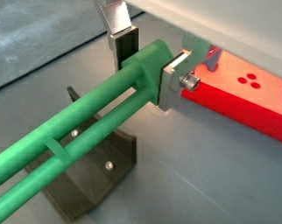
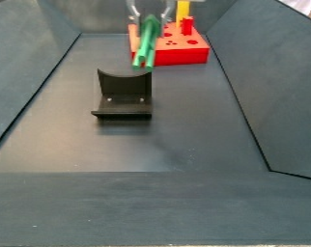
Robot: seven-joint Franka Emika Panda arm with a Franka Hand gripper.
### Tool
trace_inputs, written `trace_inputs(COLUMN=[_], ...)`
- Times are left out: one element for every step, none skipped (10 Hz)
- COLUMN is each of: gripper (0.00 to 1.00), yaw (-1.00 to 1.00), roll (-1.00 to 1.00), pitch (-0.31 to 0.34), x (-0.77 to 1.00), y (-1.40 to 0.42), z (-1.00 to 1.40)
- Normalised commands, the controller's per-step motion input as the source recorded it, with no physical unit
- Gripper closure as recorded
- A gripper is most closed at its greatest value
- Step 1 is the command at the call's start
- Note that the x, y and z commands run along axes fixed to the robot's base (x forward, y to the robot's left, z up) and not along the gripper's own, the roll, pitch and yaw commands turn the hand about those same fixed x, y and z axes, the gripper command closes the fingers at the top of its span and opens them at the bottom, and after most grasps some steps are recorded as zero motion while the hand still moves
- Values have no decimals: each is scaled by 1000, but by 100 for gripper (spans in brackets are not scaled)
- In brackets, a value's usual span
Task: Pick up the 3 prong object. Move up. Rotate the 3 prong object. Place the 3 prong object on the fixture. Regrasp the 3 prong object. Move to above the board. Insert the 3 prong object.
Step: Place the 3 prong object on the fixture.
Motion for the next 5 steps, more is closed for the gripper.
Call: trace_inputs(gripper=[100, 100, 100, 100, 100], yaw=[53, 36, 32, 27, 21], roll=[-1000, -1000, -1000, -1000, -1000], pitch=[26, 41, 48, 57, 72], x=[889, 709, 552, 466, 391], y=[192, 166, 80, 51, 44], z=[494, 320, 100, 27, 20])
